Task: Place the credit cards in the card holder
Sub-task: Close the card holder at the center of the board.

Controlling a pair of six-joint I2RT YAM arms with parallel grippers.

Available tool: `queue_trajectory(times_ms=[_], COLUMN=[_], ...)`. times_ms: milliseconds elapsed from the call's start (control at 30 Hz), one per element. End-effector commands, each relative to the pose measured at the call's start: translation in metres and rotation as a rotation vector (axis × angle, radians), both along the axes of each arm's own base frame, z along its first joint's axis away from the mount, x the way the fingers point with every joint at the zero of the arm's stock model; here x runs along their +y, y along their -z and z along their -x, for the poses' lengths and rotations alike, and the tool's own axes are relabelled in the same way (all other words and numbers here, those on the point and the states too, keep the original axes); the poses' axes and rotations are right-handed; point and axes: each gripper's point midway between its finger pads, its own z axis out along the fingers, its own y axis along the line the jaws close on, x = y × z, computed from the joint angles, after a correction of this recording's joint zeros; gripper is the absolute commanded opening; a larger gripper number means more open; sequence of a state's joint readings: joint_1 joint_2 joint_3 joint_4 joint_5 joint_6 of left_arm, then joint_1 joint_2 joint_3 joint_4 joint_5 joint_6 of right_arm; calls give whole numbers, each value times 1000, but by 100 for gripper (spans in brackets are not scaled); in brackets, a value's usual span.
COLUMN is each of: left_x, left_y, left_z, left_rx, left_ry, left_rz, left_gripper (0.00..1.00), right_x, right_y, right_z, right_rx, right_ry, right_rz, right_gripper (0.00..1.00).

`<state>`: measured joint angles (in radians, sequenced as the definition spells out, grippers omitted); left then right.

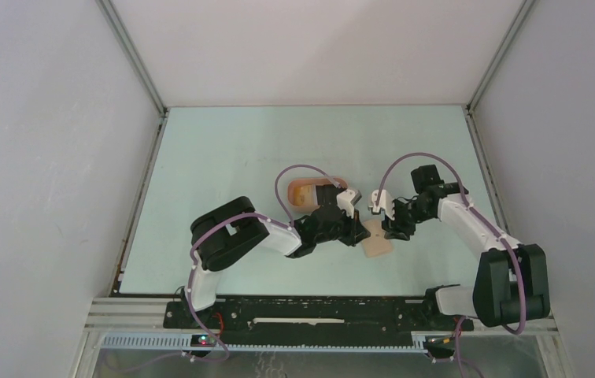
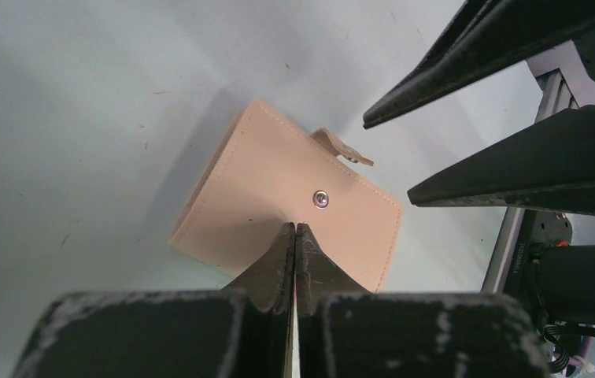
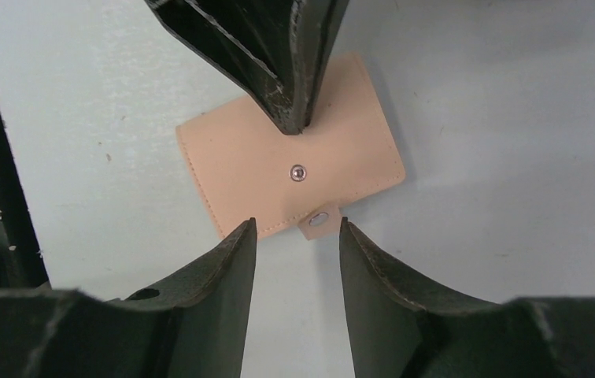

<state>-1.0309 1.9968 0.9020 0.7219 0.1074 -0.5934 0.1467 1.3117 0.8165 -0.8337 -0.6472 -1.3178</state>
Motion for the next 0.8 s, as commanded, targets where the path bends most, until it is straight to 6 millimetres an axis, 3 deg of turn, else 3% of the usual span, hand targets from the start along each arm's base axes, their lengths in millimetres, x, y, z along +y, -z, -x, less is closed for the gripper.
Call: queue_trajectory(times_ms=[0, 533, 767], left_x=[6, 6, 7], left_y=[4, 4, 5], left_z=[0, 0, 1], left_rx=[-14, -14, -13], left_ry=[3, 5, 5], left_rz=[-29, -27, -30], left_gripper=[1, 1, 1], right_x=[-5, -6, -7], right_y=[5, 16, 17], right_z=[-16, -17, -17], right_rx=[-30, 26, 64], right_ry=[67, 112, 130], right_rz=[24, 35, 42], right_gripper=[52, 47, 29])
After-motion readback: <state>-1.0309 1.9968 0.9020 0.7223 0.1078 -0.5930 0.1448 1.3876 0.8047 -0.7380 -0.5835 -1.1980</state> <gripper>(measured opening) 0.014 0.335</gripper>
